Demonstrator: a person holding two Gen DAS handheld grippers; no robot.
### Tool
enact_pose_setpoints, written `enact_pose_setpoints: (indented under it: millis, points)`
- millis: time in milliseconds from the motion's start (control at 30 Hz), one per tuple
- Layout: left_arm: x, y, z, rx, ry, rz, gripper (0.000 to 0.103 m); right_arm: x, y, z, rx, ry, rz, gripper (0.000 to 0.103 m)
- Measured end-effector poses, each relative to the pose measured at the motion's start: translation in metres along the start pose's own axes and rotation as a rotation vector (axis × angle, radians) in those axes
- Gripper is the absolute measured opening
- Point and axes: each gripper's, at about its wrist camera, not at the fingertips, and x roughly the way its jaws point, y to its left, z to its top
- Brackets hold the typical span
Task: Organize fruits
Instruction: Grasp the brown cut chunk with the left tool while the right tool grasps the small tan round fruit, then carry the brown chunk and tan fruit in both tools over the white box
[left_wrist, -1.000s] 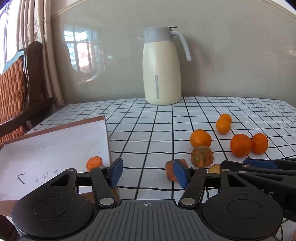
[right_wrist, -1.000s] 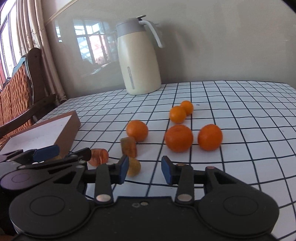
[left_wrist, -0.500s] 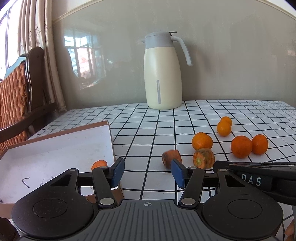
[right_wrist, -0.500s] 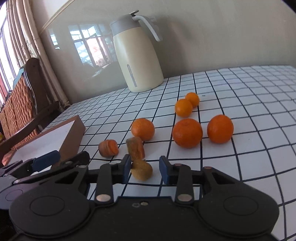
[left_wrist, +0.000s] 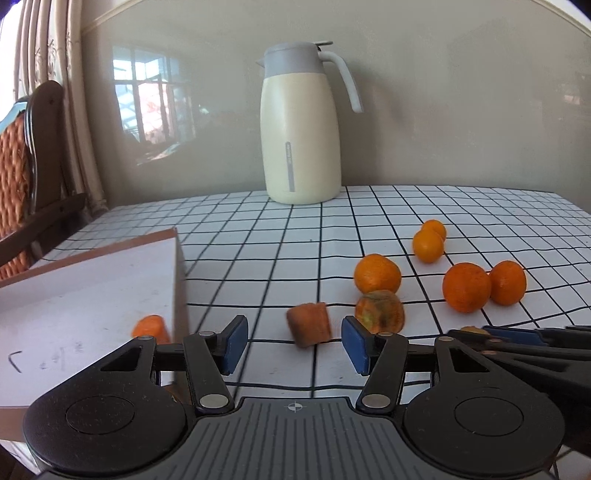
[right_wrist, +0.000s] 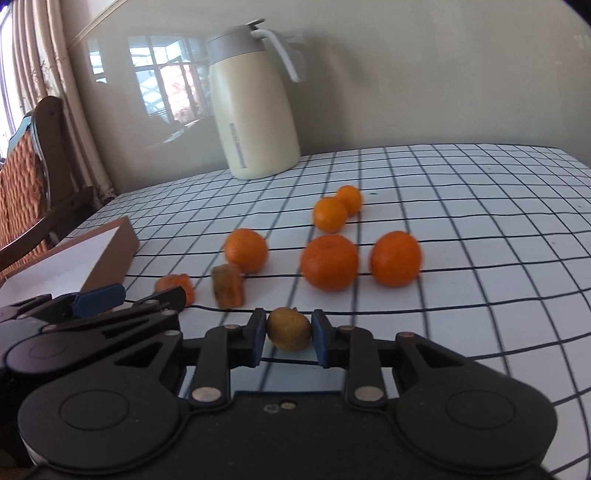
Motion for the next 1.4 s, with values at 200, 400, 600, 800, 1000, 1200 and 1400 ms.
enact_pose_setpoints:
  millis: [200,400,600,800,1000,1200,1400]
  points:
    - [0.010,-0.004,0.001,-0.018,-0.015,0.029,0.057,-0.004,-0.011,0.000,0.008,-0.003,-0.018,0.018]
    - [0.026,-0.010,0.004,-0.032,0.016,0.011,0.053,-0.005,-0.013,0.001,0.000,-0.003,-0.023,0.018]
    - [0.027,-0.013,0.001,-0.045,0.025,0.013,0.029,-0.004,-0.012,0.000,-0.010,-0.007,-0.028,0.018]
    - [0.023,-0.011,-0.001,-0.057,0.020,0.004,0.029,-0.006,-0.011,0.000,-0.026,-0.012,-0.039,0.018]
    - [0.005,-0.011,-0.005,-0.027,-0.003,-0.013,0.029,-0.014,-0.015,0.001,-0.015,-0.022,-0.030,0.018]
    - [-0.020,-0.003,-0.012,-0.026,0.002,-0.051,0.029,-0.029,-0.019,0.002,-0.009,-0.043,-0.004,0.018]
    - [-0.049,0.007,-0.018,-0.019,-0.001,-0.091,0.029,-0.043,-0.017,0.000,-0.031,-0.060,0.012,0.018]
